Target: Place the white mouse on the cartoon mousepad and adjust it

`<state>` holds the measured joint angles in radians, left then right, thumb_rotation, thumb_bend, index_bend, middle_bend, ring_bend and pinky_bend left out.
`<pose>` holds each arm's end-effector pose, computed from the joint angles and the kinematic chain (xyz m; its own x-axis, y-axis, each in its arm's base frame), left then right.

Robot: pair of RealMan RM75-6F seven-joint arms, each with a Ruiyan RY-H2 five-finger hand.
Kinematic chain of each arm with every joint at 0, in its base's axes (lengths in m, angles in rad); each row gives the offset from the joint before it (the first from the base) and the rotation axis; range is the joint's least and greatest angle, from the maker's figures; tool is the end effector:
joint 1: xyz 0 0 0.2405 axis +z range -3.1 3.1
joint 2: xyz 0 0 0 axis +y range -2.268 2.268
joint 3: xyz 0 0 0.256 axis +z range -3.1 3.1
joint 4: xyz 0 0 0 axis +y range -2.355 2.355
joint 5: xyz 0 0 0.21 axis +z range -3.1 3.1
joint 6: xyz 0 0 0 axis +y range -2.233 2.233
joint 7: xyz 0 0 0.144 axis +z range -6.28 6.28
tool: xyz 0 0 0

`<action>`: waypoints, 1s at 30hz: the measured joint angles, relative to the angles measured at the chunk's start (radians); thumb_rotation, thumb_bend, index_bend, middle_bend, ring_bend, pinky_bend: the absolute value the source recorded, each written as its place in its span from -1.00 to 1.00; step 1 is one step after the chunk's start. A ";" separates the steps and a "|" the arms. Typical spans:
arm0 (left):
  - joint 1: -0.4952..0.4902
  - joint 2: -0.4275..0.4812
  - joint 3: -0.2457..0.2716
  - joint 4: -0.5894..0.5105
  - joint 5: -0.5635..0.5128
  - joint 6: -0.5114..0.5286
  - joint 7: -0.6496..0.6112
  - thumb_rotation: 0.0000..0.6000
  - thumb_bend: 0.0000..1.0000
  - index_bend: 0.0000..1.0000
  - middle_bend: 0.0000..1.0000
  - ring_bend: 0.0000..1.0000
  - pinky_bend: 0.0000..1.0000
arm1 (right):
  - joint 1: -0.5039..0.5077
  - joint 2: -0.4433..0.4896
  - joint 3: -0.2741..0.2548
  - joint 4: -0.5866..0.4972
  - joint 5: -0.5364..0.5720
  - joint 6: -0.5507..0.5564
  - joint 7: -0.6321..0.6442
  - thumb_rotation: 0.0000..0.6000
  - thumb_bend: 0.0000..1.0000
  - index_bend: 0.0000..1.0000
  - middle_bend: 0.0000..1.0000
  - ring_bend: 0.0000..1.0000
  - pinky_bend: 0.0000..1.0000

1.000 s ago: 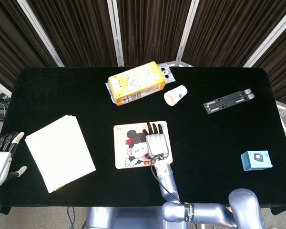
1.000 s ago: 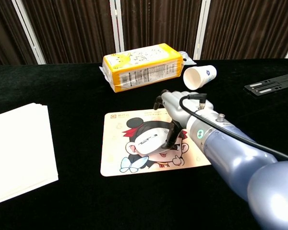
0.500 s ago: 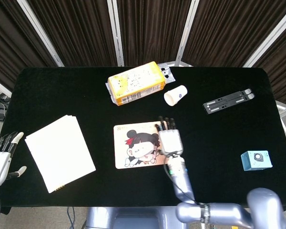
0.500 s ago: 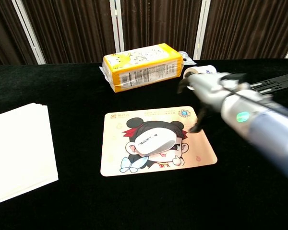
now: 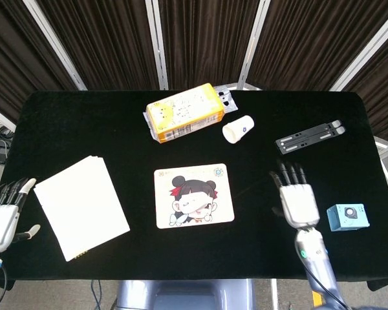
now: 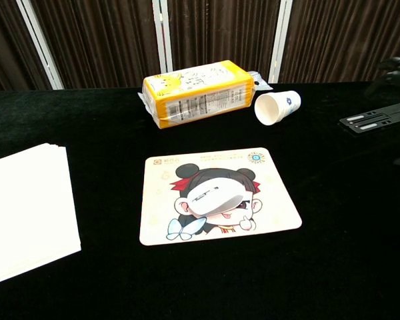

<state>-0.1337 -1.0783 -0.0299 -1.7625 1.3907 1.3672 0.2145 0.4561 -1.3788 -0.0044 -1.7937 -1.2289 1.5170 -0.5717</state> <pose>-0.2963 0.1870 0.1444 0.4759 0.1411 0.8681 0.8756 0.0166 -0.4827 -0.2037 -0.2497 0.0696 0.5208 0.0014 0.8537 -0.8460 -0.1332 0.5163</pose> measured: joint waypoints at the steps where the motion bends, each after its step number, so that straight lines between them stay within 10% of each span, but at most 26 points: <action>1: -0.006 0.003 -0.001 -0.008 0.003 -0.004 0.015 1.00 -0.60 -1.00 -1.00 -1.00 -1.00 | -0.014 0.004 -0.009 0.005 -0.023 0.012 0.021 1.00 -0.73 -0.63 -1.00 -1.00 -1.00; 11: -0.123 -0.024 -0.065 -0.085 -0.084 -0.107 0.230 1.00 -0.60 -1.00 -1.00 -1.00 -1.00 | -0.092 0.016 -0.001 0.097 -0.136 0.065 0.203 1.00 -0.71 -0.63 -1.00 -1.00 -1.00; 30: -0.603 -0.465 -0.254 0.038 -0.752 -0.290 0.670 1.00 -0.64 -1.00 -1.00 -1.00 -1.00 | -0.127 0.045 0.125 0.077 -0.225 0.126 0.230 1.00 -0.71 -0.63 -1.00 -1.00 -1.00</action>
<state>-0.7365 -1.5433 -0.2843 -1.7242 0.6390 1.0773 0.8841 0.3288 -1.3338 0.1208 -1.7165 -1.4541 1.6425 -0.3421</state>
